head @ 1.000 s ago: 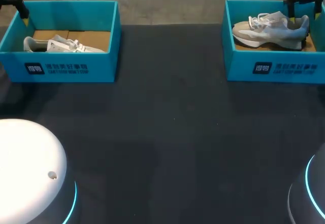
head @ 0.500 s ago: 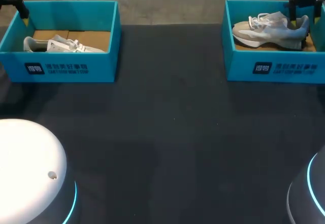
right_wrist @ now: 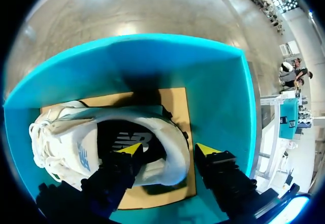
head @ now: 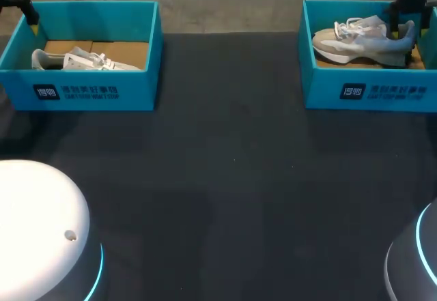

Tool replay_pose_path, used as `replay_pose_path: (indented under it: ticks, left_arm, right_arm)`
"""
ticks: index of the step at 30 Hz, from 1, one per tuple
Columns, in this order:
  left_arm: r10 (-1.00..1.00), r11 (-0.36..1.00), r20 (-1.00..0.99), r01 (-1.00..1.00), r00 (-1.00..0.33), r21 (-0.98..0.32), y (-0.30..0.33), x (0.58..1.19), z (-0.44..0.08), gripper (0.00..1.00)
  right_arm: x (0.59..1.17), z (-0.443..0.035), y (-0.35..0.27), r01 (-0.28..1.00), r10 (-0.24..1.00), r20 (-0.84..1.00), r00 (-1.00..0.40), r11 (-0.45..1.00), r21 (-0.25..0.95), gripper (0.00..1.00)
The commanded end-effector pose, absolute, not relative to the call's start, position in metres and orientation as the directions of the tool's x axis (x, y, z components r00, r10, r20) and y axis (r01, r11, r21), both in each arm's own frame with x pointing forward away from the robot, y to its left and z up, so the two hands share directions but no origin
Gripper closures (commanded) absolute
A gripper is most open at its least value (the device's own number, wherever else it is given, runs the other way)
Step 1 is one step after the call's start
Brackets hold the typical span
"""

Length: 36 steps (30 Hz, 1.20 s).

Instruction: Take the shoe out of the shoebox, open the shoe tongue, remove and reinsert the insole, then place the shoe into the shoebox

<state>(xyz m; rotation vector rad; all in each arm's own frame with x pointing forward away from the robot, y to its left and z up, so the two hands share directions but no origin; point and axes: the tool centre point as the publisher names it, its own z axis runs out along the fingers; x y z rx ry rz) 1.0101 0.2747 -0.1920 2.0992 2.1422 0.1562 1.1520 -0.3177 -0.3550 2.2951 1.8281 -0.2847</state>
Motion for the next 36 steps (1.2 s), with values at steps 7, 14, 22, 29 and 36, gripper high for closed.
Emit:
replay_pose_path:
  ticks: [7, 14, 22, 29, 36]
  left_arm:
    - [1.000, 0.022, -0.024, 0.985, -0.018, 0.172, 0.275, 1.009, -0.192, 0.00]
    - [1.000, 0.022, -0.024, 0.985, -0.018, 0.172, 0.275, 1.009, -0.192, 0.00]
    - [1.000, 0.022, -0.024, 0.985, -0.018, 0.172, 0.275, 1.009, -0.192, 0.00]
    - [1.000, 0.022, -0.024, 0.985, -0.018, 0.172, 0.275, 1.009, -0.192, 0.00]
    - [1.000, 0.022, -0.024, 0.985, -0.018, 0.172, 0.275, 1.009, -0.192, 0.00]
  right_arm:
    - [1.160, -0.369, -0.321, 0.970, 0.946, -0.229, 0.230, -0.241, -0.020, 0.44]
    - [1.158, -0.376, -0.319, 0.969, 0.952, -0.199, 0.232, -0.244, -0.034, 0.38]
    - [1.156, -0.384, -0.318, 0.968, 0.954, -0.189, 0.231, -0.244, -0.054, 0.37]
    - [1.154, -0.372, -0.318, 0.967, 0.950, -0.199, 0.242, -0.252, -0.026, 0.34]
    - [1.153, -0.371, -0.323, 0.966, 0.947, -0.206, 0.247, -0.257, -0.022, 0.27]
